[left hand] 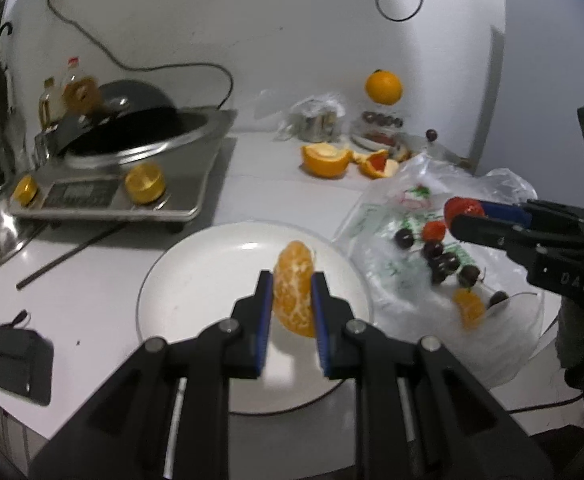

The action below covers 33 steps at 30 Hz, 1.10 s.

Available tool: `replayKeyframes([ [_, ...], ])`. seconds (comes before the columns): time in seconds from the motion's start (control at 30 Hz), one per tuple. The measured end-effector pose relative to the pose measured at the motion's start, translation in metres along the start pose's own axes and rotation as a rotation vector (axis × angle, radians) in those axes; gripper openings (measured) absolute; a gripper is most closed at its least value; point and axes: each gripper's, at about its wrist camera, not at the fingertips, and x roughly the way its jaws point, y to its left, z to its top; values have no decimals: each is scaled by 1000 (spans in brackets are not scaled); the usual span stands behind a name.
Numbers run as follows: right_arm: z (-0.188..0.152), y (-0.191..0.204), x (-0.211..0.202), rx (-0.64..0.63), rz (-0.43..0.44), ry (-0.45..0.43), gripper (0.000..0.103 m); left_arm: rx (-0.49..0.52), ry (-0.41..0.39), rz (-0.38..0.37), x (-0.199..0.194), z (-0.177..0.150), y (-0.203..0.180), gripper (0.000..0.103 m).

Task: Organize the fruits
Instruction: 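Carry both fruits to the white plate and open the left tool to release the segment, then lower the strawberry onto the plate and open the right tool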

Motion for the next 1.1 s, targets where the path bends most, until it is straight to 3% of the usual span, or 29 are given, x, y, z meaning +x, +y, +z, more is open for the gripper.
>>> replayKeyframes([
  [0.3, 5, 46, 34, -46, 69, 56, 34, -32, 47, -6, 7, -19, 24, 20],
  [0.67, -6, 70, 74, -51, 132, 147, 34, -76, 103, -1, 16, -27, 43, 24],
  [0.87, -9, 69, 78, -31, 137, 158, 34, -70, 102, 40, 16, -27, 47, 37],
  [0.93, -9, 68, 75, -32, 132, 149, 41, -73, 98, 44, 14, -27, 48, 58],
  [1.1, -9, 61, 62, -26, 120, 118, 45, -68, 86, 52, 9, -26, 42, 62],
])
